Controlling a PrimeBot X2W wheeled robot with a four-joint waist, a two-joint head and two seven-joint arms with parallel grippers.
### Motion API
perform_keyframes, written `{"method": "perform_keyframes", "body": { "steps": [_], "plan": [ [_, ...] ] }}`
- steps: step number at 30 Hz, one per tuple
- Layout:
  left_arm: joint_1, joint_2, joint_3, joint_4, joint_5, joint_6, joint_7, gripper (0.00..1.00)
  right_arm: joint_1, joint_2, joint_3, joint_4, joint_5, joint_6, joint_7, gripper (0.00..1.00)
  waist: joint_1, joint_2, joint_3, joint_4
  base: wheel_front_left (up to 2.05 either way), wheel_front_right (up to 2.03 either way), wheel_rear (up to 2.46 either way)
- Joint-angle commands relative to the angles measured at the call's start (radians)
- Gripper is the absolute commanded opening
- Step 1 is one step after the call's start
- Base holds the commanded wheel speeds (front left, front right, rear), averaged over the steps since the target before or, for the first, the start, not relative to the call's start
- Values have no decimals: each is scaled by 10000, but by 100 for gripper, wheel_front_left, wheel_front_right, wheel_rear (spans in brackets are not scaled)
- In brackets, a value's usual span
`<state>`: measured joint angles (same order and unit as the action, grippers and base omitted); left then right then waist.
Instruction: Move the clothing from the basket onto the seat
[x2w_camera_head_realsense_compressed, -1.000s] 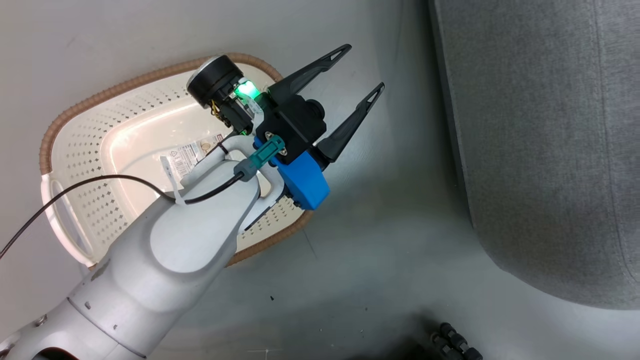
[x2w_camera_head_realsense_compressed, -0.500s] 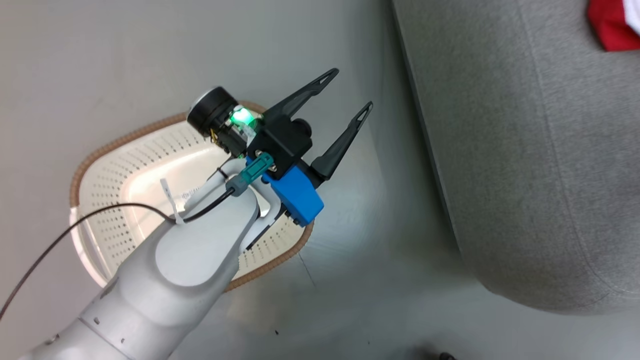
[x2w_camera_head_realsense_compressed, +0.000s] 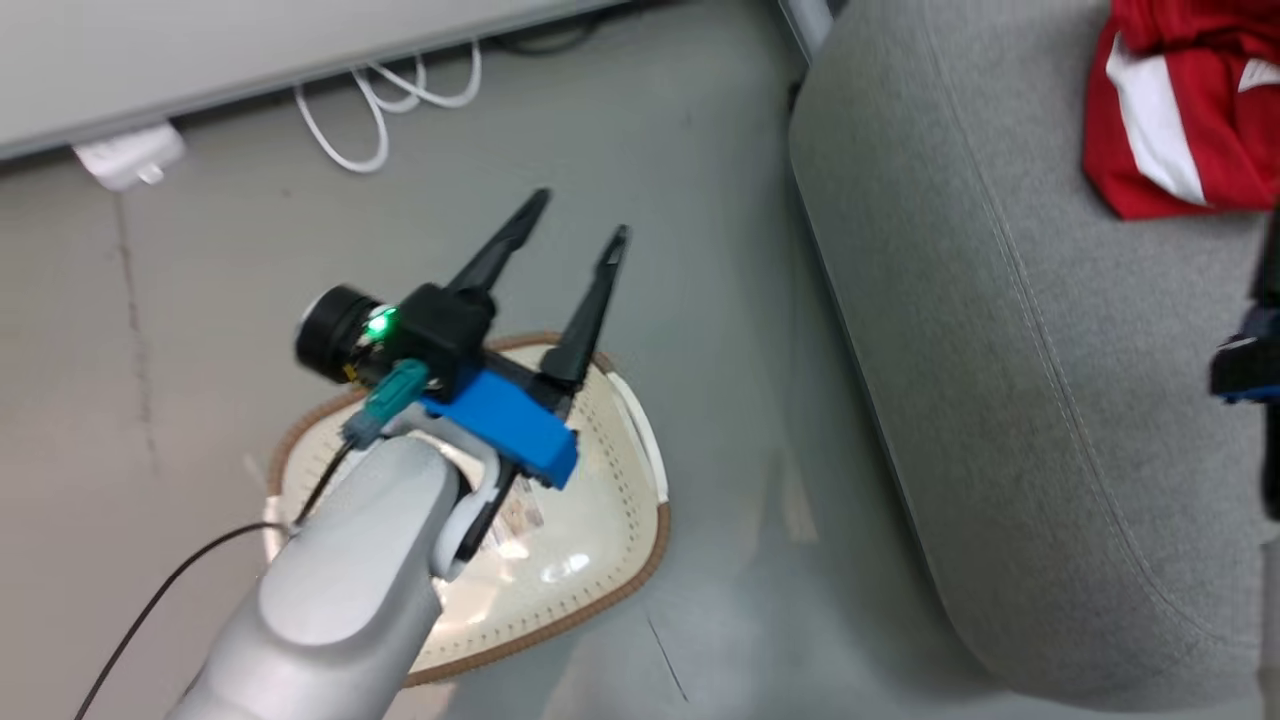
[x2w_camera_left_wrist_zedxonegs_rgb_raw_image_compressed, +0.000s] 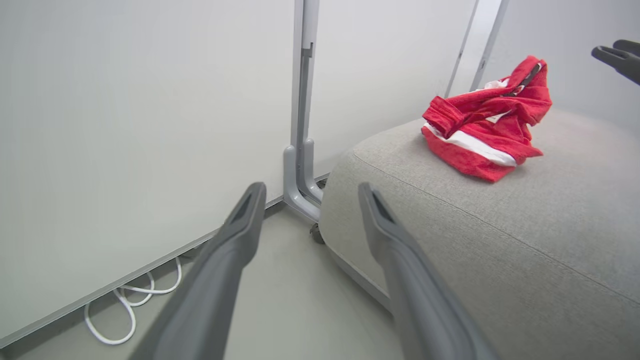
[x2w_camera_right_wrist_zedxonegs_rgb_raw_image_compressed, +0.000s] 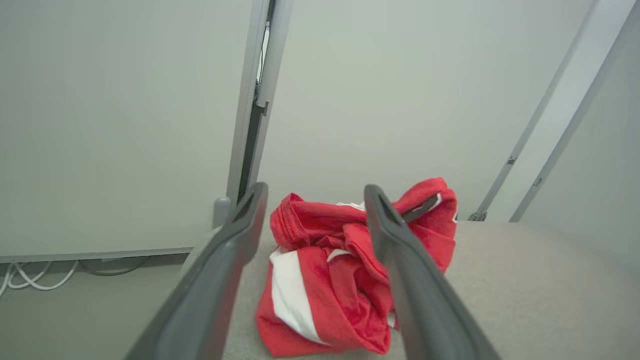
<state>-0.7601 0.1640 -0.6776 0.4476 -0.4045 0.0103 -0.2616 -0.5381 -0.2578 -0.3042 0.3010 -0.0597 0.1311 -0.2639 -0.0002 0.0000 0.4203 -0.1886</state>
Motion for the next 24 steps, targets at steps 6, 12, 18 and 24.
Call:
{"method": "perform_keyframes", "body": {
  "steps": [6,12,18,24],
  "plan": [
    [1322,107,1597,-608,184,244,-45,100,656,446,1171,-244,212,-7,-5,100,2,0,-1412,1010,0,0,0],
    [2653,-38,3078,-1087,562,171,-40,100,1137,722,2039,-273,504,-7,-5,100,2,0,-2192,1643,0,0,0],
    [3833,-309,4402,-1415,969,-113,-40,100,1642,1009,2800,-222,677,-7,-5,100,2,0,-2813,2092,0,0,0],
    [4852,-645,5508,-1667,1352,-408,-41,100,2334,1262,3233,-255,869,-7,-5,100,2,0,-3388,2391,0,0,0]
  ]
}}
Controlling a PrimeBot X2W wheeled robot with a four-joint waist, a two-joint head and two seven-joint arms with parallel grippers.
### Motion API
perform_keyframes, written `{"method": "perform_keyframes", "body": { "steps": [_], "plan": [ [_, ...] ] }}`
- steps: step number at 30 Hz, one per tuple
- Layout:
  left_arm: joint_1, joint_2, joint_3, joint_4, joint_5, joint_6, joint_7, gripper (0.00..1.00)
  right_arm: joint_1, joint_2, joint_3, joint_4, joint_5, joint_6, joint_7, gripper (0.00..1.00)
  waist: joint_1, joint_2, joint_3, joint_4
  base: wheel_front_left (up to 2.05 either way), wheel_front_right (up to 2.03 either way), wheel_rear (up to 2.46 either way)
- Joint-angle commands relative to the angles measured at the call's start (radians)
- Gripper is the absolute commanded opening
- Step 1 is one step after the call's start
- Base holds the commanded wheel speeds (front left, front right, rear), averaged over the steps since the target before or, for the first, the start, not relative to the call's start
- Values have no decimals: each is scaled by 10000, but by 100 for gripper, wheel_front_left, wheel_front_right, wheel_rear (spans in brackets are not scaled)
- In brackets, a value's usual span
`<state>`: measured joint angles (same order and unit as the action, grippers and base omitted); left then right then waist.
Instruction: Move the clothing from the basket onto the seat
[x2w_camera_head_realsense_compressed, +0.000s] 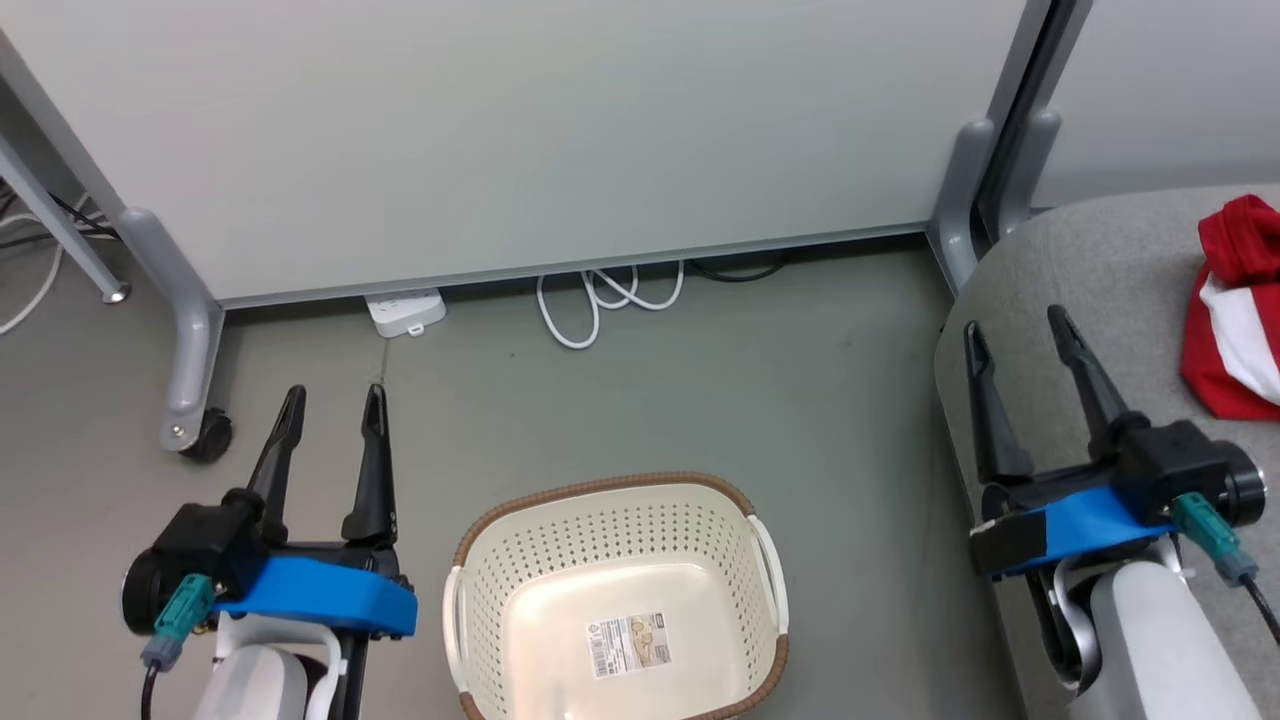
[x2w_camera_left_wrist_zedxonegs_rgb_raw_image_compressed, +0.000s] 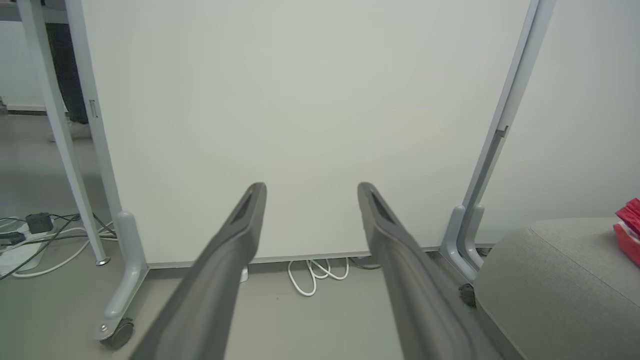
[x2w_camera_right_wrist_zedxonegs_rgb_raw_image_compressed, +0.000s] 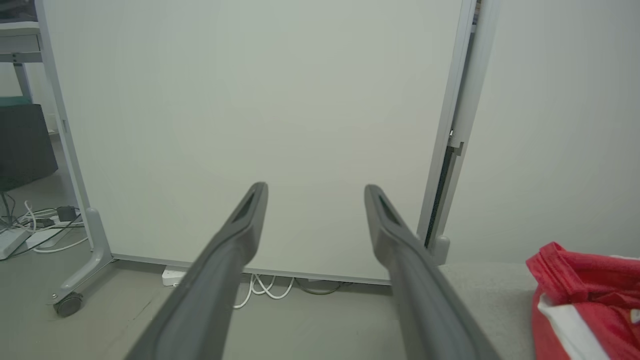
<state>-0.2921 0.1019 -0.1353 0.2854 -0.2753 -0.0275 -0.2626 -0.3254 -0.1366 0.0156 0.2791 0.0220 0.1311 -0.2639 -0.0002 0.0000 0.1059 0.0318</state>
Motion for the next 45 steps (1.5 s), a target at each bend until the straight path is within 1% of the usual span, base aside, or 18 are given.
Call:
{"method": "perform_keyframes", "body": {
  "steps": [1,4,11,19,29,45],
  "plan": [
    [315,-86,238,-75,106,-108,-31,100,359,107,65,-68,71,-7,-4,100,2,0,-332,225,0,0,0],
    [728,-212,532,-99,323,-288,-31,100,833,249,137,-153,153,-7,-5,100,2,0,-589,297,0,0,0],
    [1373,-410,850,-156,557,-557,-32,100,1747,464,219,-304,306,-7,-5,100,2,0,-950,354,0,0,0],
    [1797,-489,853,-196,600,-788,-32,100,2502,643,54,-516,397,-7,-5,100,2,0,-1114,292,0,0,0],
    [2005,-497,692,-42,427,-864,-32,100,3172,834,-236,-616,517,-7,-5,100,2,0,-1184,243,0,0,0],
    [2036,-499,570,96,333,-793,-32,100,3203,875,-301,-573,544,-7,-5,100,2,0,-1112,150,0,0,0]
  ]
}}
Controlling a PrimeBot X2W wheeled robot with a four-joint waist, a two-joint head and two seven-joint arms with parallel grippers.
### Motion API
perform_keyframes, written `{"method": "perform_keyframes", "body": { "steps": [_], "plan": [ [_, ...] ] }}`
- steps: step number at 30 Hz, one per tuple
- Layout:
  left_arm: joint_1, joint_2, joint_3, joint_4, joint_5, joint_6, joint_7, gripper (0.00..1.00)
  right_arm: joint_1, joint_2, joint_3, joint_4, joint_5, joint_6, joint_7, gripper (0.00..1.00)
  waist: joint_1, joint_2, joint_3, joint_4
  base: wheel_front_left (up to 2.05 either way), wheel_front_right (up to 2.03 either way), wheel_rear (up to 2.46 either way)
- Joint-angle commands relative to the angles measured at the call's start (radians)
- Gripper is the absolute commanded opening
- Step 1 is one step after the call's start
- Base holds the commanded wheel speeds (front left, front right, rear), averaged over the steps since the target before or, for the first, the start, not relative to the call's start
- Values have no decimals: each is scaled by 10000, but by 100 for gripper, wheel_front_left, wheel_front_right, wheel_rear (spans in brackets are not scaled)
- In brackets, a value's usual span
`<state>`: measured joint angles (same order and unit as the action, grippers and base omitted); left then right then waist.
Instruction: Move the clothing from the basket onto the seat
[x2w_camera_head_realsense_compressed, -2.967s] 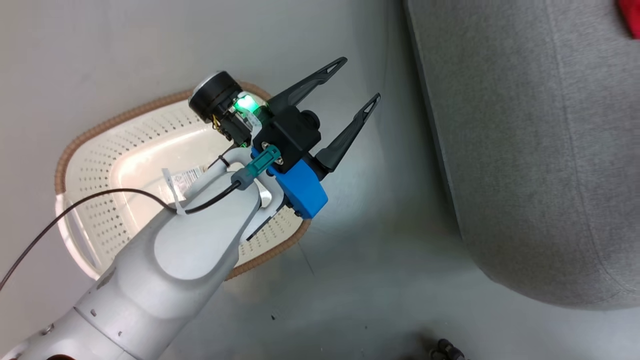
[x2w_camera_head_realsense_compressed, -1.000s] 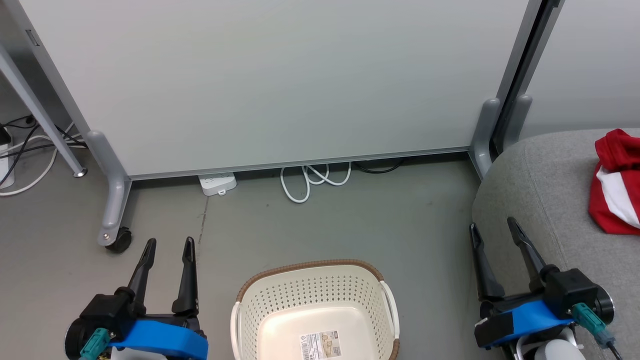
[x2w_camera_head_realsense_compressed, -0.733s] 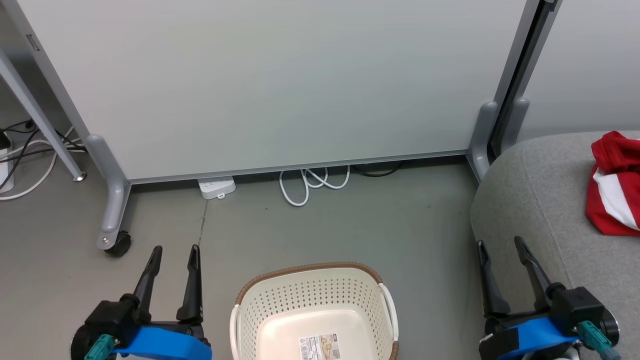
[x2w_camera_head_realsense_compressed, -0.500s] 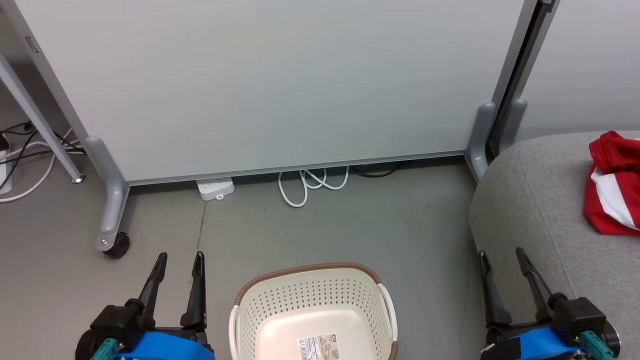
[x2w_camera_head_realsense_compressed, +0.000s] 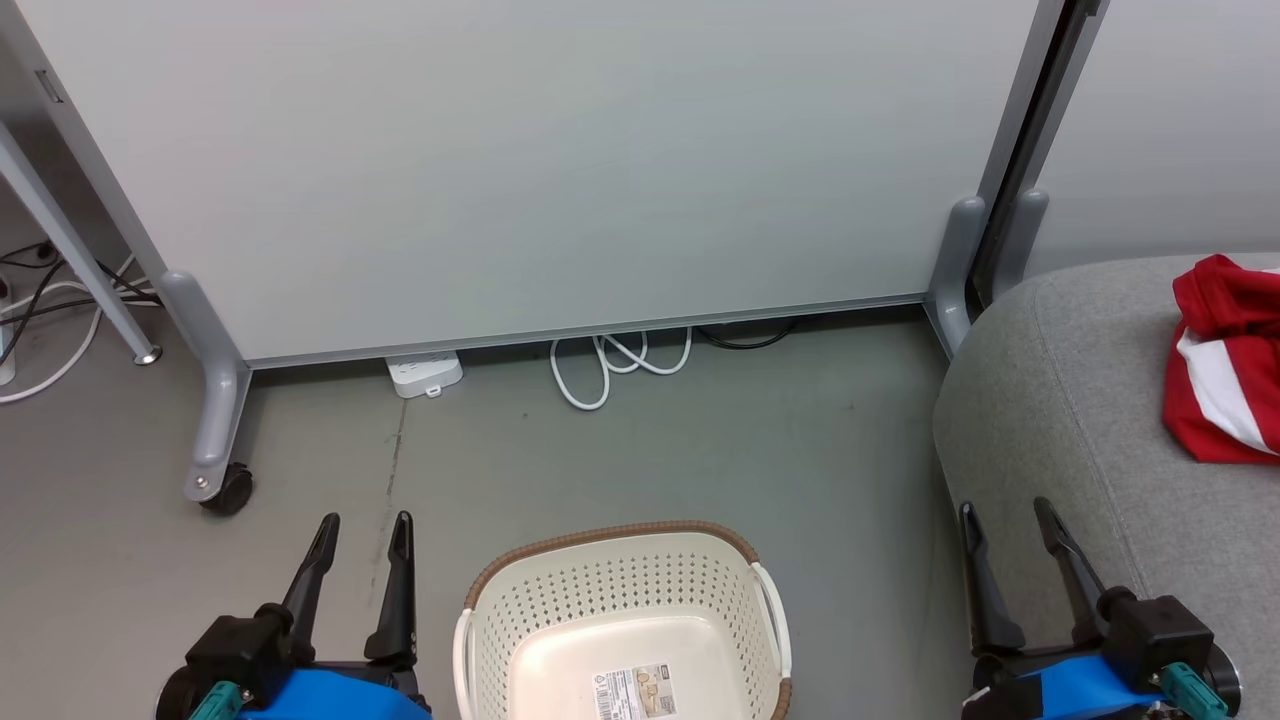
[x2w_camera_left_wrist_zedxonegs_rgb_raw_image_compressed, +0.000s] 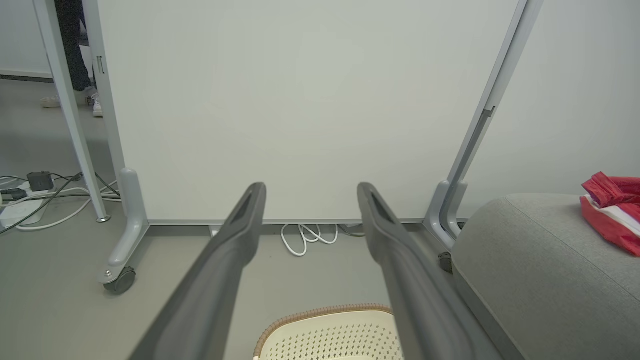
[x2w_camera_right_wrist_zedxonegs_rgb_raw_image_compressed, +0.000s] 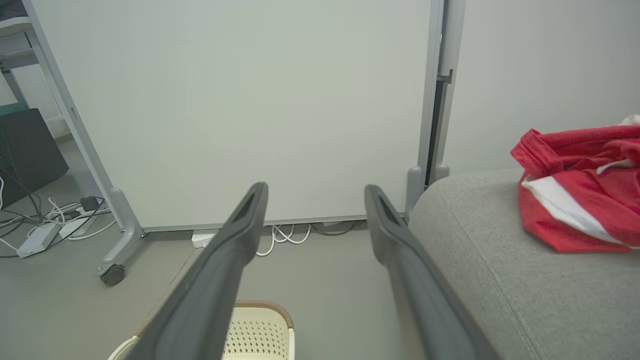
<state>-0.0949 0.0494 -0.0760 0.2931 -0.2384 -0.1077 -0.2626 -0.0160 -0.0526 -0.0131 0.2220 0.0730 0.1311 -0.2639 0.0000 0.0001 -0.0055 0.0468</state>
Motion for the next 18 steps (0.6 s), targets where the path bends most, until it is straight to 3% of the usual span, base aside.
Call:
{"method": "perform_keyframes", "body": {
  "steps": [1,2,3,7,18],
  "plan": [
    [51,26,-21,26,-26,10,-32,100,111,36,-5,4,54,-6,-5,100,0,-1,8,-2,0,0,0],
    [43,26,-31,31,-16,6,-32,100,114,35,-3,12,74,-7,-5,100,0,-1,13,-2,0,0,0],
    [3,-4,-3,17,1,0,2,0,2,4,8,16,41,0,-2,0,0,-1,14,-3,0,0,0],
    [193,-34,13,385,-13,0,64,0,54,8,19,379,72,0,12,0,0,-1,16,-8,0,0,0],
    [108,-26,322,277,-2053,-36,636,0,-123,9,-158,365,2350,-1,593,0,0,-1,21,-48,0,0,0]
  ]
}}
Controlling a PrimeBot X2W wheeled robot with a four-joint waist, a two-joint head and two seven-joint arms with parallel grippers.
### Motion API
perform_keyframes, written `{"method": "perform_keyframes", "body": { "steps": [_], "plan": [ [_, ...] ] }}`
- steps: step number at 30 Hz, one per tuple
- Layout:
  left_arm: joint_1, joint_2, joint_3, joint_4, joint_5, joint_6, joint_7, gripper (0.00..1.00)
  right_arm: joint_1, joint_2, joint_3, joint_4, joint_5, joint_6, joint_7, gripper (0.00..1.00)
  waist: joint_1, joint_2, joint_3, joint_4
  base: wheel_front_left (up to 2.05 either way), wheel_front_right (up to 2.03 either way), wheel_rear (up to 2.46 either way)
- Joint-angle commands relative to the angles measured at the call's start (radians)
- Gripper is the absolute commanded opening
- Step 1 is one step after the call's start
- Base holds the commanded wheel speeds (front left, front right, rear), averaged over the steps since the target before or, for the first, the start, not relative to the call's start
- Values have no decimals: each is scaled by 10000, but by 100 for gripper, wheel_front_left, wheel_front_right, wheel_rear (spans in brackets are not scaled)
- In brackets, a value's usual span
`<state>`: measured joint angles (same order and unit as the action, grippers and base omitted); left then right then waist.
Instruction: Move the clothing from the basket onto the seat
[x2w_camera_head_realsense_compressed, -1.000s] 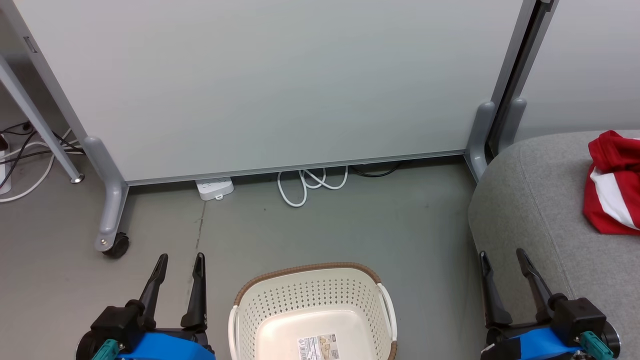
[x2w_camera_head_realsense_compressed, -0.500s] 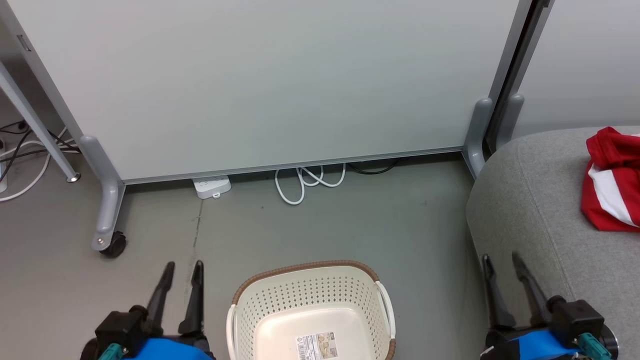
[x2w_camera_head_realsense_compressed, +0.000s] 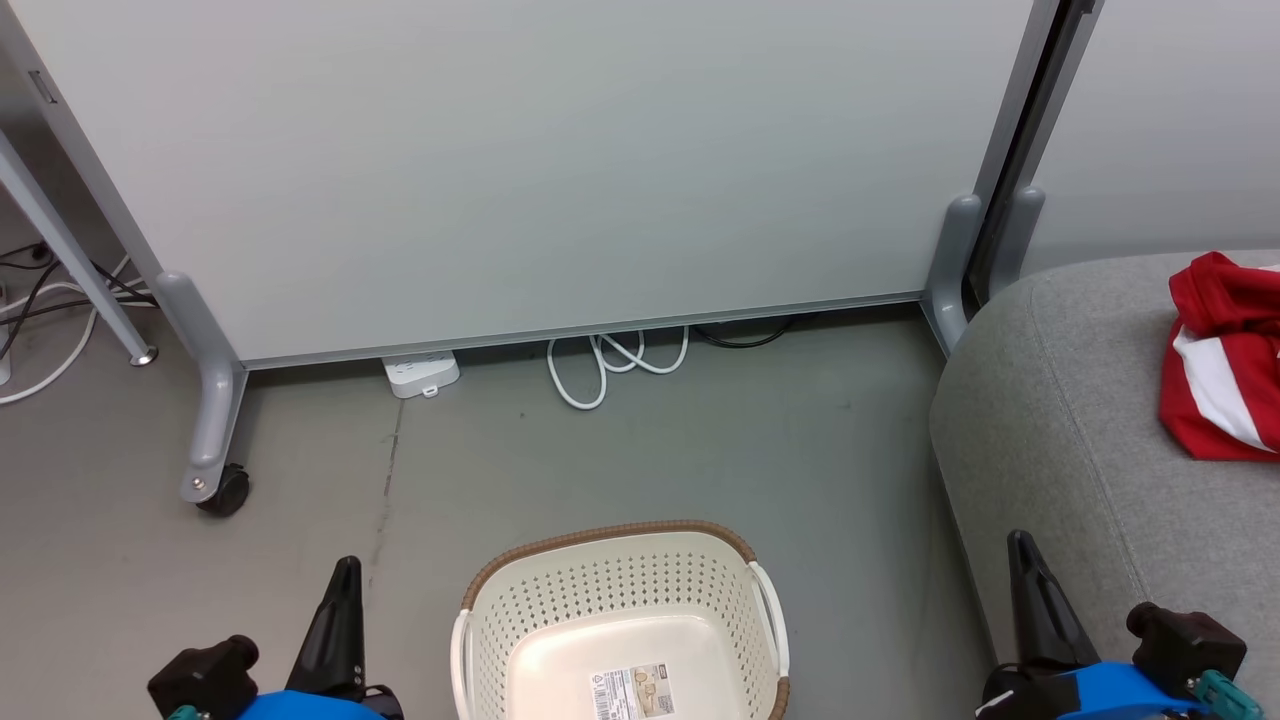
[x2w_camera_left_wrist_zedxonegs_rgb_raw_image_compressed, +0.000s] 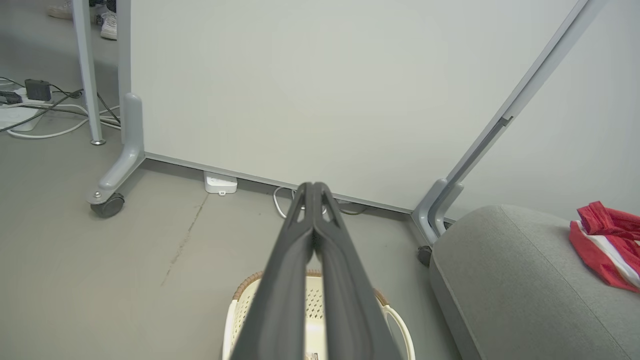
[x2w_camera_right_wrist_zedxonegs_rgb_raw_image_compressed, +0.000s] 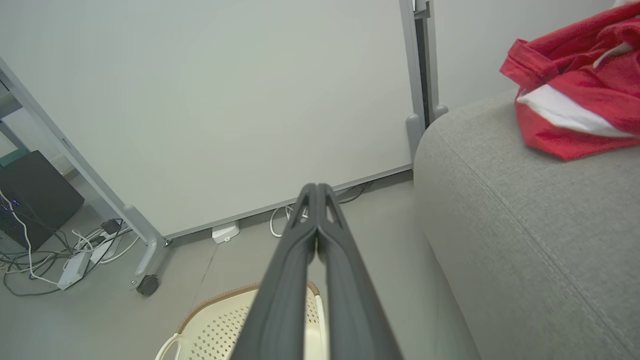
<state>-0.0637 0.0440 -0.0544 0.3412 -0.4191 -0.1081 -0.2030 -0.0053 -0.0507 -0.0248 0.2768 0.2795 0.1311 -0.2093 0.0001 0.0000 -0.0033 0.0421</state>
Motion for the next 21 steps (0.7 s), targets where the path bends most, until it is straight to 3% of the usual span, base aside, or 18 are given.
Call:
{"method": "perform_keyframes", "body": {
  "steps": [1,21],
  "plan": [
    [-206,28,126,-221,-420,-36,85,0,-241,-10,-51,-190,480,-1,92,0,-1,0,1,-5,0,0,0],
    [-300,43,554,-459,-3621,-92,932,0,-492,-8,-281,-260,4053,-1,958,0,-1,0,13,-82,0,0,0]
  ]
}}
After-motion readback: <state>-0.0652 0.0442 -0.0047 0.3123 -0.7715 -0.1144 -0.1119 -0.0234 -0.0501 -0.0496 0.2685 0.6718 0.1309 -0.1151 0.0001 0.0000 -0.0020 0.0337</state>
